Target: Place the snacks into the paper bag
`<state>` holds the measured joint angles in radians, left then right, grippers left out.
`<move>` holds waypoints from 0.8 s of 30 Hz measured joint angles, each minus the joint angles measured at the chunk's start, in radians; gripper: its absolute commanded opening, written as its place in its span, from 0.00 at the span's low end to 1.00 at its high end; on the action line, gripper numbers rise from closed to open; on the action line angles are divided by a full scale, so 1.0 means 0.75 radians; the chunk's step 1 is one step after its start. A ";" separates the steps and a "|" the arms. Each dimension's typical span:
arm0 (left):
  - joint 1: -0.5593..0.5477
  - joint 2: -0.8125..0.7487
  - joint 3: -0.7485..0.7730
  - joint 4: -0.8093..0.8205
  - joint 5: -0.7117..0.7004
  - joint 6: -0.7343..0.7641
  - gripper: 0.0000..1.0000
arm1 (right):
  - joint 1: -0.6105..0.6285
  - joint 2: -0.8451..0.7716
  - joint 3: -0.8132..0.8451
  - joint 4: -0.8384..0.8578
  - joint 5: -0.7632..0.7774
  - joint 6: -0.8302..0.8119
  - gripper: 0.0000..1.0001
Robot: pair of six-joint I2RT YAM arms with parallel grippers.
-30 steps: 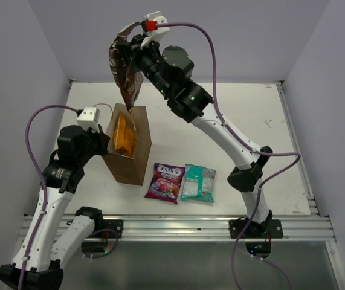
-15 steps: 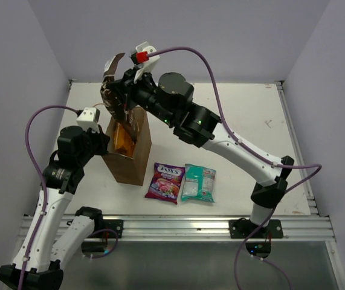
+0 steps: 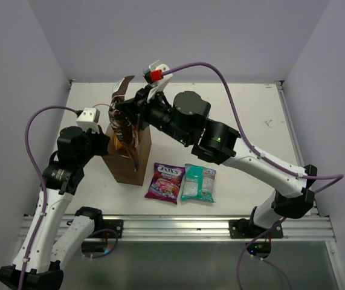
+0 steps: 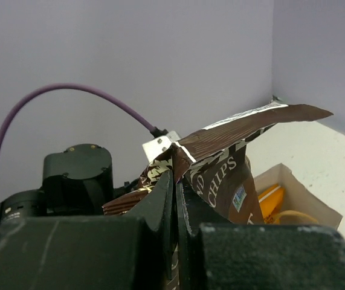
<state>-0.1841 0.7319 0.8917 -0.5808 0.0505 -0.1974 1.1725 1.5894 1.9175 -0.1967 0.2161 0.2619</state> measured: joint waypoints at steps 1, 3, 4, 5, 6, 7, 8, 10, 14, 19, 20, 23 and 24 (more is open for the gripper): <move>0.000 -0.002 0.000 -0.001 0.003 0.001 0.00 | 0.001 0.001 -0.014 -0.001 0.004 0.003 0.00; 0.000 -0.006 0.000 -0.003 0.004 0.000 0.00 | 0.001 0.010 -0.027 -0.015 0.009 0.010 0.00; 0.000 -0.008 0.000 -0.004 0.005 0.000 0.00 | 0.000 0.017 -0.027 -0.017 0.011 0.010 0.00; 0.000 -0.009 0.000 -0.004 0.005 0.000 0.00 | -0.001 0.023 -0.027 -0.015 0.015 0.010 0.00; -0.001 -0.011 0.000 -0.005 0.007 0.000 0.00 | -0.002 0.029 -0.025 -0.012 0.021 0.009 0.00; -0.001 -0.014 0.000 -0.006 0.008 0.000 0.00 | -0.002 0.036 -0.019 -0.011 0.032 0.008 0.00; -0.001 -0.016 0.000 -0.006 0.009 0.000 0.00 | -0.001 0.047 -0.008 -0.011 0.038 0.005 0.00; -0.001 -0.019 0.000 -0.012 0.009 0.000 0.00 | -0.002 0.075 0.034 -0.015 0.048 -0.008 0.00; -0.001 -0.022 0.000 -0.016 0.009 0.000 0.00 | -0.001 0.175 0.194 -0.039 0.069 -0.047 0.00; -0.001 -0.024 0.000 -0.017 0.008 0.000 0.00 | -0.002 0.289 0.372 -0.045 0.085 -0.111 0.00; -0.002 -0.025 0.000 -0.018 0.008 0.000 0.00 | -0.002 0.299 0.387 -0.046 0.091 -0.123 0.00; -0.002 -0.029 0.000 -0.021 0.008 0.000 0.00 | -0.002 0.307 0.389 -0.048 0.113 -0.145 0.00; -0.002 -0.031 0.000 -0.022 0.008 0.000 0.00 | -0.002 0.307 0.381 -0.047 0.120 -0.151 0.00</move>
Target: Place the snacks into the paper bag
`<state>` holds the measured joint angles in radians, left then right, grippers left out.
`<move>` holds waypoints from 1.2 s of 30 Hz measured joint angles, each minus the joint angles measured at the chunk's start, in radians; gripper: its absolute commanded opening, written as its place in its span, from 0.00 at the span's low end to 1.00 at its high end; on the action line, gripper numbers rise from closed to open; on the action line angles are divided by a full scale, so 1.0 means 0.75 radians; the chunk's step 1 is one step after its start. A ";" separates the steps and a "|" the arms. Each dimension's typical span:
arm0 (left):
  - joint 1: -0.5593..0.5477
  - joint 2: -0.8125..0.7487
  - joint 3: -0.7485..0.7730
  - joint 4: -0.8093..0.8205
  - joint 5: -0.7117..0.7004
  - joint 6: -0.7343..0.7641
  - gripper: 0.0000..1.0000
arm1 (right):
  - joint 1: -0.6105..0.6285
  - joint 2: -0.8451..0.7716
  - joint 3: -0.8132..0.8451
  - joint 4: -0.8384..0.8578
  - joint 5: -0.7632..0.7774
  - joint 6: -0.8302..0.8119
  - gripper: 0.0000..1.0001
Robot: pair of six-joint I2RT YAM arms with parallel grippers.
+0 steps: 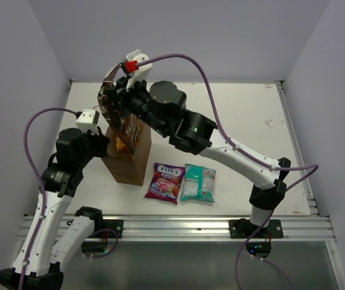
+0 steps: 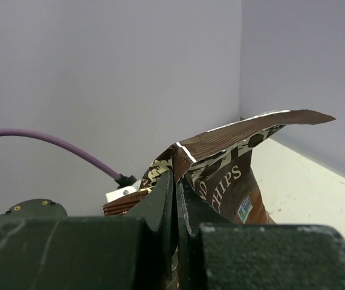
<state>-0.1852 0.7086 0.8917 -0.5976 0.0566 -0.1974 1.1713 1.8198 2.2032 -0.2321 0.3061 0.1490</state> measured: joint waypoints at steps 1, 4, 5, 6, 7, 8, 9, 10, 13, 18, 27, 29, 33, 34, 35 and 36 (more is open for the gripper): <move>0.000 -0.001 0.000 -0.002 0.000 0.000 0.00 | 0.000 -0.002 -0.011 0.004 0.009 -0.005 0.00; -0.001 -0.002 0.000 -0.003 0.000 0.000 0.00 | 0.000 -0.004 -0.059 0.010 0.033 -0.018 0.00; -0.001 -0.002 0.000 -0.003 0.000 -0.001 0.00 | -0.001 -0.004 -0.080 0.010 0.039 -0.023 0.00; -0.001 -0.002 0.000 -0.003 0.000 -0.001 0.00 | -0.002 -0.004 -0.099 0.009 0.052 -0.026 0.00; -0.001 -0.002 0.000 -0.004 0.000 0.000 0.00 | -0.002 -0.004 -0.117 0.006 0.060 -0.030 0.00; -0.001 -0.002 0.000 -0.004 0.000 0.000 0.00 | -0.002 -0.004 -0.134 0.003 0.064 -0.034 0.00; -0.001 -0.002 0.000 -0.004 0.000 0.000 0.00 | -0.002 -0.004 -0.145 0.000 0.069 -0.037 0.00; -0.001 -0.002 0.000 -0.004 0.000 0.000 0.00 | -0.003 -0.005 -0.158 0.000 0.073 -0.040 0.00; -0.001 -0.002 0.000 -0.004 0.000 0.000 0.00 | -0.003 -0.012 -0.198 0.002 0.093 -0.040 0.00; -0.001 -0.002 0.000 -0.004 0.000 -0.001 0.00 | -0.003 -0.090 -0.361 0.002 0.115 -0.009 0.00; -0.003 -0.001 -0.002 -0.003 0.001 -0.001 0.00 | 0.000 -0.194 -0.458 -0.034 0.136 0.018 0.94; -0.011 0.000 -0.002 0.001 0.000 0.001 0.00 | 0.002 -0.180 -0.359 -0.082 0.130 -0.010 0.94; -0.016 0.004 -0.003 0.004 -0.001 0.001 0.00 | 0.026 -0.192 -0.160 -0.113 0.132 -0.082 0.94; -0.017 0.005 -0.003 0.005 -0.001 0.001 0.00 | 0.032 -0.216 -0.159 -0.117 0.134 -0.091 0.94; -0.017 0.007 -0.003 0.005 -0.001 0.001 0.00 | 0.037 -0.257 -0.184 -0.118 0.139 -0.097 0.94; -0.017 0.009 -0.003 0.007 -0.001 0.001 0.00 | 0.043 -0.309 -0.246 -0.112 0.144 -0.099 0.94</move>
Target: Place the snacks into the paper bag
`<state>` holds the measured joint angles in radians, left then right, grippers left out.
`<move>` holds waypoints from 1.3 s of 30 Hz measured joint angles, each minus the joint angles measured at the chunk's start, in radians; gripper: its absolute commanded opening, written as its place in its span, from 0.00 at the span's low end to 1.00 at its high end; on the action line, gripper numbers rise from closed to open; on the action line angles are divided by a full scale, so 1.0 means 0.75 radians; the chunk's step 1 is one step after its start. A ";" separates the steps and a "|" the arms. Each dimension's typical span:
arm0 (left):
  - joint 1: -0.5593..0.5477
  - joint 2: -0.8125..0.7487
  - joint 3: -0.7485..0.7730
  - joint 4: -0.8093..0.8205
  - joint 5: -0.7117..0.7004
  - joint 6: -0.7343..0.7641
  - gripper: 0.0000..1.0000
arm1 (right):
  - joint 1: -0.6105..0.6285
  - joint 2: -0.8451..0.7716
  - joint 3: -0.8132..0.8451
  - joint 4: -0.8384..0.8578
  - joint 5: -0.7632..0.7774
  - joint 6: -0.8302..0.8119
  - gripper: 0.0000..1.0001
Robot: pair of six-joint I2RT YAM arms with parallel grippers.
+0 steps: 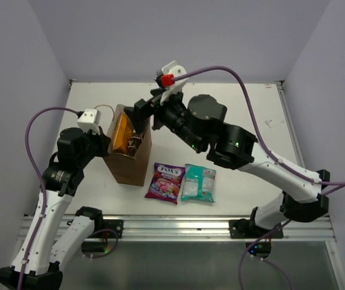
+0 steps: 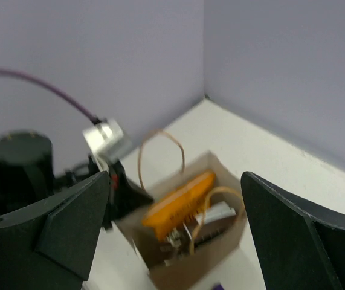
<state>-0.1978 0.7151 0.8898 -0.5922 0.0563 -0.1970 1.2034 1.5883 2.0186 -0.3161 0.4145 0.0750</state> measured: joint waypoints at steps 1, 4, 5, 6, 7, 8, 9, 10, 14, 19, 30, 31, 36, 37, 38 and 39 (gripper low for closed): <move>-0.001 0.002 0.000 0.001 0.000 0.000 0.00 | 0.003 -0.074 -0.108 0.017 0.010 0.006 0.94; -0.001 0.007 0.000 0.004 0.000 0.000 0.00 | 0.006 -0.275 -0.498 0.016 0.067 0.077 0.95; -0.001 0.007 0.000 0.004 0.000 0.000 0.00 | 0.006 -0.313 -0.607 -0.010 0.092 0.106 0.95; -0.001 0.007 0.000 0.004 0.000 0.000 0.00 | 0.004 -0.342 -0.723 -0.033 0.124 0.144 0.95; -0.002 0.008 0.000 0.004 0.000 0.000 0.00 | 0.001 -0.346 -0.821 -0.055 0.146 0.180 0.95; -0.003 0.010 0.000 0.005 0.000 0.000 0.00 | -0.003 -0.337 -0.914 -0.072 0.167 0.215 0.95; -0.004 0.013 0.000 0.005 0.000 0.000 0.00 | -0.011 -0.319 -0.997 -0.093 0.179 0.246 0.95; -0.007 0.016 0.000 0.006 -0.001 0.000 0.00 | -0.017 -0.297 -1.071 -0.121 0.185 0.274 0.95; -0.025 0.027 0.000 0.014 -0.001 0.001 0.00 | -0.065 -0.214 -1.245 -0.190 0.182 0.382 0.94; -0.041 0.032 0.000 0.018 -0.001 0.001 0.00 | -0.146 -0.198 -1.343 -0.198 0.151 0.513 0.90; -0.068 0.042 0.001 0.024 -0.003 0.006 0.00 | -0.221 -0.069 -1.431 -0.212 -0.029 0.688 0.84; -0.070 0.043 0.001 0.025 -0.004 0.007 0.00 | -0.221 -0.066 -1.434 -0.220 -0.035 0.702 0.83; -0.081 0.051 0.001 0.034 -0.007 0.009 0.00 | -0.221 -0.049 -1.436 -0.266 -0.054 0.761 0.77; -0.085 0.053 0.001 0.036 -0.008 0.009 0.00 | -0.221 -0.038 -1.436 -0.275 -0.054 0.772 0.76; -0.090 0.055 0.001 0.038 -0.010 0.009 0.00 | -0.223 -0.025 -1.436 -0.284 -0.054 0.781 0.75; -0.092 0.057 0.001 0.040 -0.010 0.009 0.00 | -0.224 -0.012 -1.436 -0.289 -0.054 0.790 0.73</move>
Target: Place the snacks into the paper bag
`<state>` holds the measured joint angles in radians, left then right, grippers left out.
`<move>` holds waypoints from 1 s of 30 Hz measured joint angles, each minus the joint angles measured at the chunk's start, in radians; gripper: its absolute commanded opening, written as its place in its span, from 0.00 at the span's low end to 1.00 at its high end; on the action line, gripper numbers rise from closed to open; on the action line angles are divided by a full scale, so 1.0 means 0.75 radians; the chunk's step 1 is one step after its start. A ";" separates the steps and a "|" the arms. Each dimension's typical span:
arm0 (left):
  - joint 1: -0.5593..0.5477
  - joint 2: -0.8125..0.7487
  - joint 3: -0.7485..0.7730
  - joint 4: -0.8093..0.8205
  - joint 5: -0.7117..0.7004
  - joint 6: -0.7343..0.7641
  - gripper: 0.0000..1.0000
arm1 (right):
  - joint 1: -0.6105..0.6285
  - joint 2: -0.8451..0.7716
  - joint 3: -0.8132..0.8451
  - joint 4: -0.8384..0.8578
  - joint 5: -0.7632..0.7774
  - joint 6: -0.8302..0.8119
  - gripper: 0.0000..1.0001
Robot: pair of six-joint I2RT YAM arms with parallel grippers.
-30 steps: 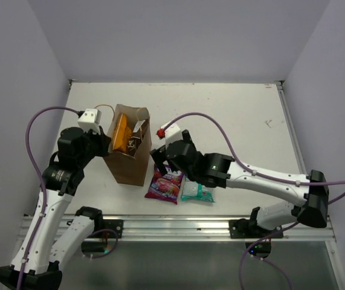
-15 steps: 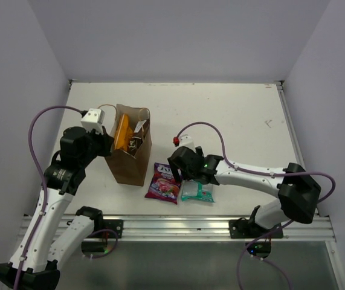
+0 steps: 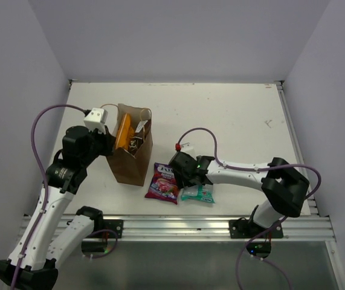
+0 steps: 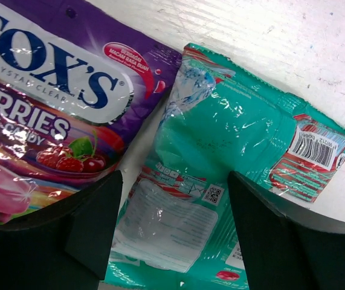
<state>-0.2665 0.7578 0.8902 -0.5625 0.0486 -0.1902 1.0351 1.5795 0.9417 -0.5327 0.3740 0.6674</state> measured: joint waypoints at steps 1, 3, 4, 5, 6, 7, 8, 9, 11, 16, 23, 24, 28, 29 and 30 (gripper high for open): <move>-0.003 0.002 0.000 0.002 0.000 0.001 0.00 | -0.002 0.010 0.000 -0.004 0.002 0.008 0.70; -0.007 0.004 0.000 0.005 -0.001 0.001 0.00 | -0.006 0.023 0.000 -0.008 0.007 0.017 0.65; -0.007 0.005 0.000 0.006 -0.001 0.001 0.00 | -0.010 0.027 0.000 -0.012 0.010 0.020 0.58; -0.009 0.005 0.000 0.006 -0.002 0.001 0.00 | -0.013 0.030 0.000 -0.016 0.012 0.022 0.53; -0.011 0.006 0.000 0.007 -0.002 0.001 0.00 | -0.015 0.032 0.000 -0.024 0.019 0.027 0.30; -0.013 0.006 0.000 0.007 -0.002 0.001 0.00 | -0.018 0.034 0.000 -0.033 0.027 0.022 0.22; -0.014 0.006 0.000 0.007 -0.003 0.001 0.00 | -0.021 0.035 0.000 -0.042 0.037 0.029 0.17; -0.015 0.006 0.000 0.007 -0.004 0.001 0.00 | -0.025 0.034 0.004 -0.048 0.050 0.036 0.11; -0.015 0.005 0.000 0.007 -0.005 0.001 0.00 | -0.029 0.027 0.009 -0.060 0.073 0.043 0.00; -0.015 0.005 0.000 0.007 -0.006 0.001 0.00 | -0.028 0.003 0.027 -0.121 0.107 0.053 0.00; -0.016 0.002 0.000 0.005 -0.015 0.005 0.00 | -0.028 -0.023 0.524 -0.437 0.244 -0.102 0.00; -0.016 0.001 0.000 0.005 -0.016 0.005 0.00 | -0.028 -0.018 0.641 -0.453 0.261 -0.139 0.00; -0.016 -0.008 0.000 0.003 -0.021 0.005 0.00 | -0.028 0.016 1.195 -0.399 0.339 -0.318 0.00; -0.016 -0.008 0.000 0.002 -0.022 0.005 0.00 | -0.028 0.030 1.310 -0.372 0.353 -0.364 0.00; -0.016 -0.009 0.000 0.002 -0.023 0.005 0.00 | -0.027 0.053 1.417 -0.345 0.358 -0.415 0.00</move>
<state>-0.2783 0.7509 0.8902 -0.5613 0.0311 -0.1864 1.0145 1.6192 2.0045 -0.7918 0.6422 0.3561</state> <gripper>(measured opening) 0.015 0.032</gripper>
